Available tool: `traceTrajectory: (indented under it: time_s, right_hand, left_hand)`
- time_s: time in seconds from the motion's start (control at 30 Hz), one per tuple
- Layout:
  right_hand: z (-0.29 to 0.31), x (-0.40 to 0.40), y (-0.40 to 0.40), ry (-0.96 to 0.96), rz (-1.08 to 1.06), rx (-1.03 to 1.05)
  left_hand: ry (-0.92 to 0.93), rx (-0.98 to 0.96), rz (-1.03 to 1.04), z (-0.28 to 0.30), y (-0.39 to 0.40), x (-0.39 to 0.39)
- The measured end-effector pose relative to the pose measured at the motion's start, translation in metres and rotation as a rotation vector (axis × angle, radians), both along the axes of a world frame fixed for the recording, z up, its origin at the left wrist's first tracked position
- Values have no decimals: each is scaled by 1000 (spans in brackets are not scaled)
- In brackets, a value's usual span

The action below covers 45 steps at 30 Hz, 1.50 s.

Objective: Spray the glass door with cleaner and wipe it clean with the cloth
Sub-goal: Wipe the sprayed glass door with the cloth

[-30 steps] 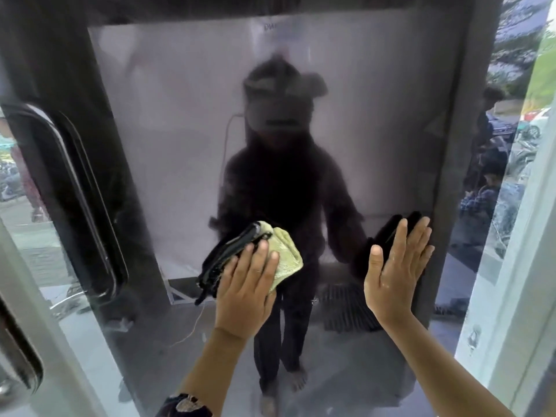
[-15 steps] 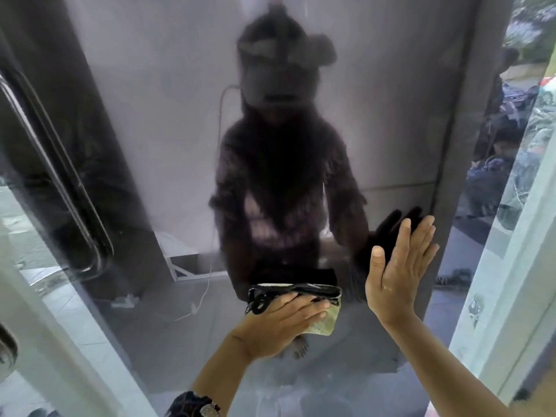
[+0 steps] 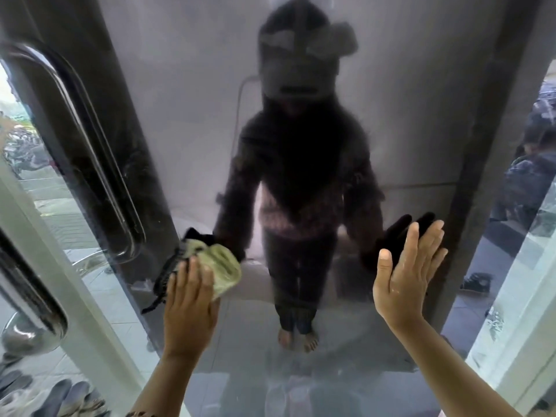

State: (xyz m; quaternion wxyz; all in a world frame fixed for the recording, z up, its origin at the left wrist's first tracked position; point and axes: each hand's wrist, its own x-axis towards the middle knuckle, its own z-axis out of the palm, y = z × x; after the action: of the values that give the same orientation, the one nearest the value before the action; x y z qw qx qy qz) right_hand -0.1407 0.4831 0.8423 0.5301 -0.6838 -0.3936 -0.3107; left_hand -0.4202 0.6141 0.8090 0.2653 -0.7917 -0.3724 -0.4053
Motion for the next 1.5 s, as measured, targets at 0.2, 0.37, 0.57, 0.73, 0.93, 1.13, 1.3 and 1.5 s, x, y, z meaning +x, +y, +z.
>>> traceTrajectory:
  time_s: [0.2, 0.37, 0.57, 0.73, 0.93, 1.13, 1.3, 1.5]
  right_hand:
    - [-1, -1, 0, 36, 8, 17]
    - [-18, -3, -7, 44, 20, -19]
    - [-23, -7, -8, 38, 33, -49]
    - [-5, -11, -1, 25, 60, -38]
    - [22, -16, 8, 5, 71, 5]
    - [37, -24, 14, -40, 92, 13]
    - [42, -27, 16, -51, 86, 16]
    - [36, -35, 11, -38, 92, -7]
  left_hand:
    - [-769, -362, -18, -2, -6, 26]
    - [-701, -362, -16, -34, -26, 53]
    - [-332, -255, -75, -41, -50, 97]
    - [-193, -79, -127, -7, -42, 96]
    - [-487, 40, -33, 86, -4, 66]
    - [-510, 124, -37, 126, 22, 25]
    - [-726, 54, 13, 142, 35, 7]
    - [-995, -113, 26, 106, 22, 6]
